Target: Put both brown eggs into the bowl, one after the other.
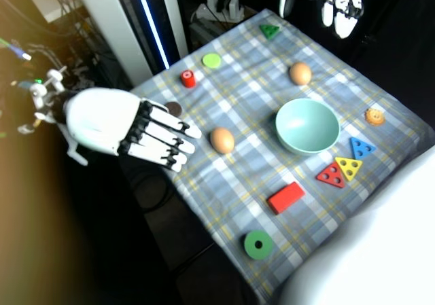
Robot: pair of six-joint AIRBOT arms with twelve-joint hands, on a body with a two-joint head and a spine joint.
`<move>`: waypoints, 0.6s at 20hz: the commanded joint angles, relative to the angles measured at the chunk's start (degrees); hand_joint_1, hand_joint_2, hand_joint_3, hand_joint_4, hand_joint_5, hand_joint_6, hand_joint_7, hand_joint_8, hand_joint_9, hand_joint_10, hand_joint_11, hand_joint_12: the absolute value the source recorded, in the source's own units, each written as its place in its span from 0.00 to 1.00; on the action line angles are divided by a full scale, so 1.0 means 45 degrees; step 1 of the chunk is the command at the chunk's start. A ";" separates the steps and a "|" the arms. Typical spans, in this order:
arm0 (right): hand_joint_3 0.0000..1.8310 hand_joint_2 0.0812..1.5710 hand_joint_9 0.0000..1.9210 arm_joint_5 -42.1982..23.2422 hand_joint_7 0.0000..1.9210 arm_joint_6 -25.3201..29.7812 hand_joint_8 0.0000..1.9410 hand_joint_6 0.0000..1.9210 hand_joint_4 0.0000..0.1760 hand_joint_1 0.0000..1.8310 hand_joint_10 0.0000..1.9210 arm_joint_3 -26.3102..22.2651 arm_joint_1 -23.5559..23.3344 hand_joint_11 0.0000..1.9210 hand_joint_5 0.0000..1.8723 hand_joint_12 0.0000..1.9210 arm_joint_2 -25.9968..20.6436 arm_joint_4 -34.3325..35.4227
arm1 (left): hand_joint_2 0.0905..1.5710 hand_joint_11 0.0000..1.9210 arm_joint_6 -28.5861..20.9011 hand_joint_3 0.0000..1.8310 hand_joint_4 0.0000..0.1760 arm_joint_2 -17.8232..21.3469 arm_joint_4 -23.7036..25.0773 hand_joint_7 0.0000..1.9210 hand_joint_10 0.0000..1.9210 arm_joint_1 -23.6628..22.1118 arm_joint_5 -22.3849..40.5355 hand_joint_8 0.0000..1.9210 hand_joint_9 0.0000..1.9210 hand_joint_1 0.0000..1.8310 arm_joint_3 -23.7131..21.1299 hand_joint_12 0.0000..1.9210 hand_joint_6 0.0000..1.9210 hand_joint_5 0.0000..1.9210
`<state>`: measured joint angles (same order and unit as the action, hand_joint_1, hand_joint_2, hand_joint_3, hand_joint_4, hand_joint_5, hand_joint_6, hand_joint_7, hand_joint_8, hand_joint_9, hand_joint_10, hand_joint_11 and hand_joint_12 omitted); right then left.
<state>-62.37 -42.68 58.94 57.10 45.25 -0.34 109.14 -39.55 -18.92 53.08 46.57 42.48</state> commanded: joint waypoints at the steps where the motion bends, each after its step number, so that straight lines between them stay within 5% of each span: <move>1: 0.01 0.90 0.23 -0.1645 0.23 0.0019 0.00 0.00 0.00 0.49 0.00 0.0035 -0.0050 0.13 0.33 0.29 -0.0083 0.0340 | 0.80 0.04 0.0388 0.00 1.00 -0.0087 -0.0011 0.23 0.00 -0.0191 0.1114 0.00 0.23 0.11 0.0014 0.40 0.00 0.15; 3: 0.00 0.89 0.22 -0.1632 0.22 0.0017 0.00 0.00 0.00 0.55 0.00 0.0095 -0.0027 0.12 0.31 0.28 -0.0072 0.0447 | 0.80 0.03 0.0661 0.00 1.00 -0.0238 -0.0264 0.22 0.00 -0.0276 0.0823 0.00 0.21 0.10 0.0127 0.41 0.00 0.15; 6: 0.00 0.88 0.22 -0.1560 0.22 0.0018 0.00 0.00 0.00 0.49 0.00 0.0104 0.0083 0.13 0.32 0.28 -0.0031 0.0562 | 0.77 0.02 0.0686 0.00 1.00 -0.0403 -0.0356 0.22 0.00 -0.0429 0.0373 0.00 0.21 0.07 0.0360 0.41 0.00 0.15; 9: 0.00 0.88 0.24 -0.1572 0.24 0.0039 0.00 0.00 0.00 0.51 0.00 0.0105 0.0083 0.13 0.31 0.30 -0.0029 0.0559 | 0.72 0.00 0.3027 0.00 1.00 -0.0867 -0.0983 0.21 0.00 -0.0797 -0.0377 0.00 0.17 0.05 0.0455 0.35 0.00 0.15; 12: 0.00 0.89 0.23 -0.1712 0.23 0.0077 0.00 0.00 0.00 0.50 0.00 0.0083 0.0079 0.13 0.29 0.27 -0.0080 0.0512 | 0.67 0.00 0.3173 0.00 1.00 -0.1192 -0.1405 0.26 0.00 -0.1031 -0.1024 0.00 0.20 0.14 0.0924 0.41 0.00 0.16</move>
<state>-62.98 -42.50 59.16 57.91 45.30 0.75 123.68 -45.36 -25.82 48.75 35.20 46.63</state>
